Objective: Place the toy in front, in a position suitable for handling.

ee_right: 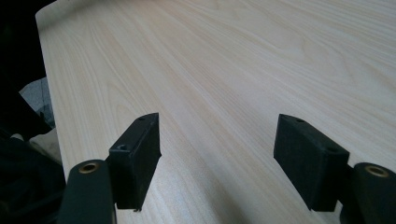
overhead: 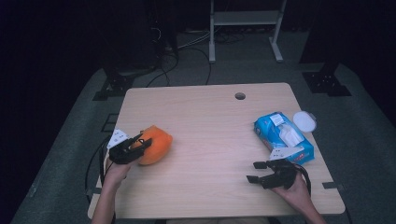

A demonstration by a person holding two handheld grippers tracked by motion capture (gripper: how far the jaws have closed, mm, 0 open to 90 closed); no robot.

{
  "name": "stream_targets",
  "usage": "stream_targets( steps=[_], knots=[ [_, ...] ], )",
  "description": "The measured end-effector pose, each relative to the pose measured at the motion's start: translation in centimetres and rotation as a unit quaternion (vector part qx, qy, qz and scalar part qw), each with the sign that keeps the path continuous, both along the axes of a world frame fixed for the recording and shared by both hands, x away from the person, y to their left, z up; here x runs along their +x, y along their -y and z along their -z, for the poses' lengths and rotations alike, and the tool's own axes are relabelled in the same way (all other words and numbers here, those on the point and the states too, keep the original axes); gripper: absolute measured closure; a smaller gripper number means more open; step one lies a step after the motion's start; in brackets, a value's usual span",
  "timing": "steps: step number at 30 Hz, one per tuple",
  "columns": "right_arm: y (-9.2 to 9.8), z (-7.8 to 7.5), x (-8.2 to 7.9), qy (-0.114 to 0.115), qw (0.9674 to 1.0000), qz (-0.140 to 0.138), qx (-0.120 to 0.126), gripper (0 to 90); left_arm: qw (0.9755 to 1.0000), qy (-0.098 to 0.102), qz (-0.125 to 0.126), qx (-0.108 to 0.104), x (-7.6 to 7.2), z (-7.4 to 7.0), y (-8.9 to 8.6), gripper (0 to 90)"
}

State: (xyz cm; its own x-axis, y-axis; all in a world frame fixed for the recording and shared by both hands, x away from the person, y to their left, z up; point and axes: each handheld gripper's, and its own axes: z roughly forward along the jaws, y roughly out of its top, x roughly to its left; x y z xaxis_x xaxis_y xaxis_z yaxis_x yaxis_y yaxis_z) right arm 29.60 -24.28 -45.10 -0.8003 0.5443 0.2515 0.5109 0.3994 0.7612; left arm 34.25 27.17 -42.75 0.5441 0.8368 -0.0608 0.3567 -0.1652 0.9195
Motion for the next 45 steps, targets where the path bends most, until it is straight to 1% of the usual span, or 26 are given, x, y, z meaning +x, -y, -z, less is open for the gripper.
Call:
stream_targets(
  steps=[3, 4, 10, 15, 16, 18, 19, 22, 23, 24, 27, 29, 30, 31, 32, 33, 34, 36, 37, 38, 39, 40, 41, 42, 43, 45],
  knots=[
    [0.0, 0.0, 0.0, 0.001, 1.0, 0.001, 0.001, 30.5, 0.9999, 0.004, 0.001, -0.013, -0.1, -0.3, -0.1, 57.8],
    [0.0, 0.0, 0.0, 0.001, 1.0, 0.001, 0.001, 30.4, 0.9996, 0.007, 0.004, -0.026, -0.2, -0.4, -0.2, 57.8],
    [0.0, 0.0, 0.0, 0.001, 1.0, 0.0, 0.001, 30.5, 0.9989, 0.013, 0.012, -0.043, -0.4, -1.1, -0.1, 58.0],
    [0.0, 0.0, 0.0, 0.001, 1.0, 0.003, 0.001, 30.4, 0.9973, 0.025, 0.04, -0.056, -0.8, -2.2, 1.1, 58.2],
    [0.0, 0.0, 0.0, 0.001, 1.0, 0.003, 0.001, 30.4, 0.9968, 0.027, 0.046, -0.06, -0.8, -2.4, 1.5, 58.2],
    [0.1, -0.1, 0.0, 0.002, 1.0, 0.005, 0.001, 30.4, 0.995, 0.037, 0.07, -0.061, -1.1, -3.1, 2.7, 58.2],
    [0.1, -0.1, 0.0, 0.002, 1.0, 0.005, 0.001, 30.4, 0.995, 0.037, 0.07, -0.061, -1.1, -3.1, 2.7, 58.3],
    [0.3, -0.1, 0.1, 0.0, 1.0, 0.008, 0.003, 30.3, 0.9925, 0.041, 0.095, -0.064, -1.4, -3.7, 4.2, 58.5],
    [0.4, 0.0, 0.2, 0.0, 0.9999, 0.009, 0.005, 30.3, 0.9901, 0.042, 0.115, -0.069, -1.5, -4.1, 5.4, 58.5],
    [0.4, -0.1, 0.2, -0.001, 0.9999, 0.011, 0.005, 30.3, 0.9901, 0.042, 0.115, -0.069, -1.5, -4.1, 5.4, 58.6],
    [0.6, -0.1, 0.2, -0.002, 0.9999, 0.014, 0.008, 30.3, 0.9864, 0.044, 0.144, -0.065, -1.5, -4.6, 7.5, 58.6],
    [0.8, -0.2, 0.3, -0.001, 0.9998, 0.015, 0.009, 30.2, 0.9835, 0.048, 0.165, -0.057, -1.5, -4.9, 9.0, 58.7],
    [1.0, -0.3, 0.4, 0.002, 0.9998, 0.017, 0.012, 30.1, 0.9801, 0.049, 0.183, -0.058, -1.5, -5.1, 10.6, 58.7],
    [1.0, -0.3, 0.4, 0.002, 0.9998, 0.017, 0.012, 30.1, 0.9801, 0.049, 0.183, -0.058, -1.5, -5.1, 10.6, 58.8],
    [1.1, -0.4, 0.4, 0.001, 0.9997, 0.022, 0.014, 30.1, 0.9768, 0.048, 0.202, -0.052, -1.4, -5.2, 12.2, 58.8],
    [1.1, -0.4, 0.4, 0.001, 0.9997, 0.022, 0.014, 30.1, 0.9768, 0.048, 0.202, -0.052, -1.4, -5.2, 12.2, 58.8],
    [1.3, -0.4, 0.4, 0.003, 0.9996, 0.022, 0.015, 30.1, 0.9753, 0.047, 0.21, -0.049, -1.4, -5.2, 12.9, 58.8],
    [1.7, -0.7, 0.3, 0.007, 0.9994, 0.027, 0.02, 30.1, 0.9707, 0.043, 0.232, -0.048, -1.2, -4.9, 15.0, 58.8],
    [1.8, -0.8, 0.3, 0.009, 0.9993, 0.028, 0.022, 30.2, 0.9692, 0.041, 0.238, -0.047, -1.2, -4.8, 15.6, 58.8],
    [1.8, -0.8, 0.3, 0.009, 0.9993, 0.028, 0.022, 30.2, 0.9692, 0.041, 0.238, -0.047, -1.2, -4.8, 15.6, 58.8],
    [2.0, -0.8, 0.2, 0.008, 0.9992, 0.031, 0.023, 30.1, 0.967, 0.038, 0.248, -0.046, -1.1, -4.5, 16.4, 58.8],
    [2.2, -0.9, 0.3, 0.009, 0.9991, 0.033, 0.023, 30.1, 0.9658, 0.036, 0.253, -0.046, -1.1, -4.3, 16.8, 58.7],
    [2.5, -0.9, 0.3, 0.011, 0.999, 0.036, 0.023, 30.2, 0.9623, 0.03, 0.267, -0.045, -1.0, -3.7, 17.8, 58.7],
    [2.5, -0.9, 0.3, 0.011, 0.999, 0.036, 0.023, 30.2, 0.9623, 0.03, 0.267, -0.045, -1.0, -3.7, 17.8, 58.7],
    [2.6, -0.9, 0.3, 0.011, 0.9989, 0.04, 0.023, 30.1, 0.9603, 0.026, 0.274, -0.043, -1.0, -3.2, 18.4, 58.7],
    [3.2, -1.0, 0.3, 0.012, 0.9983, 0.049, 0.028, 30.3, 0.9579, 0.02, 0.284, -0.039, -0.9, -2.5, 19.0, 58.5]
  ],
)
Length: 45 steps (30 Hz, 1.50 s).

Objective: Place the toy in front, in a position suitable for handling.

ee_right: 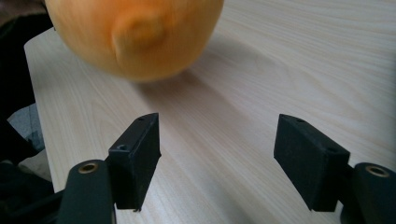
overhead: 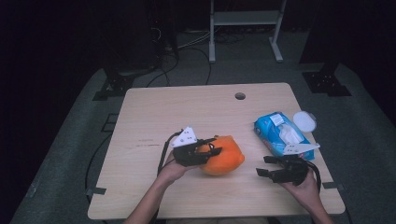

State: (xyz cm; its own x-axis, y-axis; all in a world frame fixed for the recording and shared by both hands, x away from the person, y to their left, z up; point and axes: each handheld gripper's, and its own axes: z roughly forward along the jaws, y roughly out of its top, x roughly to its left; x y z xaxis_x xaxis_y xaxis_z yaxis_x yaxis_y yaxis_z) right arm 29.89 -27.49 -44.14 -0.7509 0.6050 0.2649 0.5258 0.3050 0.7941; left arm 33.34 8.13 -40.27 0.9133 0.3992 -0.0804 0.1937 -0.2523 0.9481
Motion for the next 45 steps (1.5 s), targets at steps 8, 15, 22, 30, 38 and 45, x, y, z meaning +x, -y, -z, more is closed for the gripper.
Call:
stream_targets(
  steps=[8, 15, 22, 30, 38, 45],
  knots=[
    [1.0, -0.3, -0.1, 0.01, 0.9998, 0.016, 0.011, 31.3, 0.9981, -0.023, 0.05, 0.029, -0.5, 3.6, 1.0, 56.2],
    [2.0, -2.4, -0.4, 0.068, 0.9963, 0.052, 0.012, 31.4, 0.9963, -0.012, 0.068, 0.052, -1.1, 3.3, 0.3, 50.4],
    [3.8, -3.9, 0.5, 0.1, 0.9909, 0.09, 0.012, 31.8, 0.996, -0.001, 0.068, 0.059, -1.3, 2.7, 0.8, 37.8],
    [6.2, -4.4, 3.3, 0.125, 0.9793, 0.157, -0.026, 34.2, 0.9953, 0.009, 0.075, 0.061, -1.9, 1.4, 0.6, 29.8],
    [7.3, -3.3, 5.3, 0.112, 0.974, 0.191, -0.049, 38.4, 0.9972, 0.01, 0.048, 0.055, -2.2, 1.1, -1.2, 27.8],
    [7.2, -2.1, 6.0, 0.084, 0.9752, 0.193, -0.07, 53.6, 0.9979, -0.019, 0.023, 0.058, -2.2, 2.4, -2.8, 30.0]
  ],
)
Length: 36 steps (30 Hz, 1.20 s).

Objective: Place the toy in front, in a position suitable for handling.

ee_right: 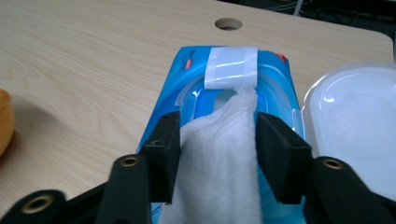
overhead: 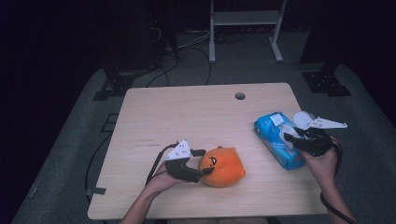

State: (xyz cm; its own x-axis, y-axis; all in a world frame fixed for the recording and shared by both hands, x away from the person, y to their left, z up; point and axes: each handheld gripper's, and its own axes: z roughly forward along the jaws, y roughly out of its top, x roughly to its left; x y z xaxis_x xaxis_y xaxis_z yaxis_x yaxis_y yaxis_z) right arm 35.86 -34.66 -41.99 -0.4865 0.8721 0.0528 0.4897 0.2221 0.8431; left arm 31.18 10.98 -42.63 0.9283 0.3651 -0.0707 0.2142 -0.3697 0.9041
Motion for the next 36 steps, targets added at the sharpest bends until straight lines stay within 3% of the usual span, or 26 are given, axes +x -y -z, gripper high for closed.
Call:
stream_targets(
  steps=[6, 10, 13, 16, 17, 18, 20, 25, 28, 30, 35, 36],
  knots=[
    [-0.4, 0.0, 0.2, -0.019, 0.9998, -0.004, -0.002, 81.1, 1.0, -0.006, -0.002, -0.001, -0.1, 0.5, -0.4, 35.4],
    [-0.5, -0.4, 0.2, -0.03, 0.9995, -0.011, -0.001, 86.4, 1.0, -0.005, 0.001, 0.005, -0.1, 0.8, -0.3, 38.9],
    [-0.3, -1.3, -0.1, -0.023, 0.9994, -0.021, 0.013, 87.0, 1.0, -0.004, -0.001, 0.004, -0.1, 0.9, -0.3, 38.6],
    [0.0, -3.0, -0.9, -0.005, 0.9987, -0.033, 0.039, 87.2, 1.0, -0.005, -0.001, 0.004, -0.1, 1.0, -0.2, 38.2],
    [0.0, -4.2, -1.6, 0.011, 0.998, -0.042, 0.046, 87.2, 1.0, -0.003, 0.0, 0.006, -0.1, 1.0, -0.2, 37.8],
    [0.0, -4.2, -1.6, 0.011, 0.998, -0.042, 0.046, 87.2, 1.0, -0.003, 0.0, 0.006, -0.1, 1.0, -0.2, 37.5],
    [-0.3, -6.0, -2.8, 0.036, 0.996, -0.063, 0.052, 87.2, 1.0, -0.003, 0.001, 0.008, -0.1, 1.0, -0.3, 37.3],
    [-2.2, -9.3, -5.3, 0.047, 0.9903, -0.128, 0.029, 87.0, 1.0, 0.0, 0.0, 0.008, -0.2, 1.0, -0.3, 36.4],
    [-4.2, -10.2, -6.9, 0.039, 0.9837, -0.176, 0.007, 86.9, 1.0, 0.002, 0.001, 0.007, -0.2, 1.1, -0.2, 35.8],
    [-5.3, -10.4, -7.8, 0.031, 0.979, -0.201, 0.006, 86.9, 1.0, 0.001, 0.001, 0.007, -0.2, 1.1, -0.3, 35.7],
    [-8.7, -10.5, -9.4, 0.008, 0.9584, -0.285, 0.016, 86.8, 1.0, 0.002, 0.004, 0.005, -0.1, 1.1, -0.2, 35.1],
    [-9.7, -10.4, -9.5, 0.001, 0.9527, -0.304, 0.016, 86.8, 1.0, 0.002, 0.004, 0.004, 0.0, 1.1, -0.2, 35.1]
  ],
)
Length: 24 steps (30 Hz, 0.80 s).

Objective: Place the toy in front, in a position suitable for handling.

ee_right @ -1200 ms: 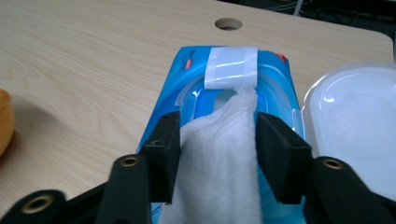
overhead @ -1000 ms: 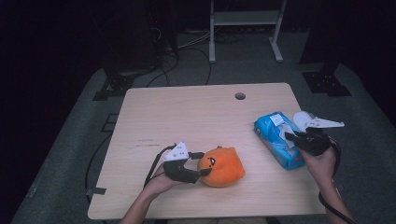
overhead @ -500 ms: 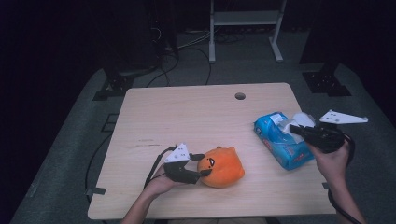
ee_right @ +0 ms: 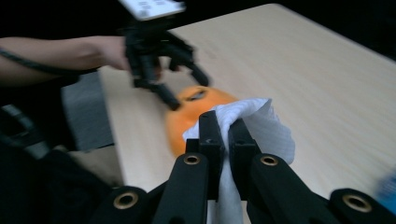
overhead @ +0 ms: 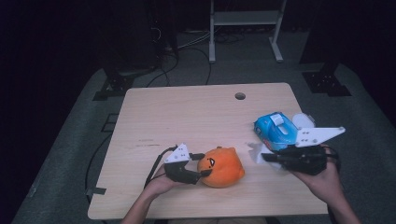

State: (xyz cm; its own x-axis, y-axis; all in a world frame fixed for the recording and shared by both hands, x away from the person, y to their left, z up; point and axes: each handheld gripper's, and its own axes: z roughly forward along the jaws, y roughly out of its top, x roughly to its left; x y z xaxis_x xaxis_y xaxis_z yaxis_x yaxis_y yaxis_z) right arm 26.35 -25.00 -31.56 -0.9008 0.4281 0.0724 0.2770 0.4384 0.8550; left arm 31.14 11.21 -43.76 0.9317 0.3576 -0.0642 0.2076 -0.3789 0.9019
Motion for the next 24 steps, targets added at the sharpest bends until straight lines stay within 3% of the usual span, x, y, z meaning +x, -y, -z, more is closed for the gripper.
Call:
stream_targets(
  steps=[4, 6, 9, 10, 13, 14, 16, 17, 18, 20, 24],
  knots=[
    [-2.8, 0.6, 0.5, -0.029, 0.9976, -0.062, 0.013, 86.7, 1.0, 0.003, 0.003, 0.001, 0.0, 0.0, 0.0, 34.5],
    [-4.1, 1.1, 1.1, -0.044, 0.9956, -0.082, 0.012, 86.6, 1.0, 0.003, 0.006, 0.001, 0.0, 0.1, 0.0, 34.4],
    [-5.6, 2.4, 2.5, -0.06, 0.9941, -0.089, 0.006, 86.4, 0.9999, 0.006, 0.009, 0.004, 0.0, 0.1, 0.0, 34.3],
    [-6.2, 3.2, 3.1, -0.065, 0.9942, -0.085, -0.005, 86.3, 0.9999, 0.006, 0.01, 0.004, -0.1, 0.1, 0.0, 34.3],
    [-7.5, 5.0, 4.3, -0.047, 0.9953, -0.054, -0.066, 85.9, 0.9999, 0.006, 0.01, 0.003, -0.1, 0.1, 0.0, 34.1],
    [-7.7, 6.5, 5.0, -0.061, 0.9944, -0.055, -0.067, 85.4, 0.9999, 0.007, 0.012, 0.004, -0.2, 0.1, 0.0, 33.9],
    [-7.7, 7.0, 5.0, -0.061, 0.9944, -0.052, -0.069, 84.7, 0.9998, 0.01, 0.018, 0.007, -0.3, 0.3, 0.1, 33.8],
    [-7.1, 7.7, 4.6, -0.055, 0.9955, -0.048, -0.06, 79.2, 0.9997, 0.011, 0.021, 0.008, -0.3, 0.3, 0.1, 33.7],
    [-7.1, 7.7, 4.6, -0.055, 0.9955, -0.048, -0.06, 79.2, 0.9997, 0.011, 0.021, 0.008, -0.3, 0.3, 0.1, 33.7],
    [-6.6, 8.0, 4.0, -0.04, 0.9963, -0.044, -0.062, 70.9, 0.9997, 0.01, 0.02, 0.008, -0.3, 0.3, 0.1, 33.7],
    [-5.6, 8.9, 3.0, -0.016, 0.9969, -0.034, -0.07, 67.5, 0.9998, 0.008, 0.019, 0.006, -0.2, 0.3, 0.3, 33.6]
  ],
)
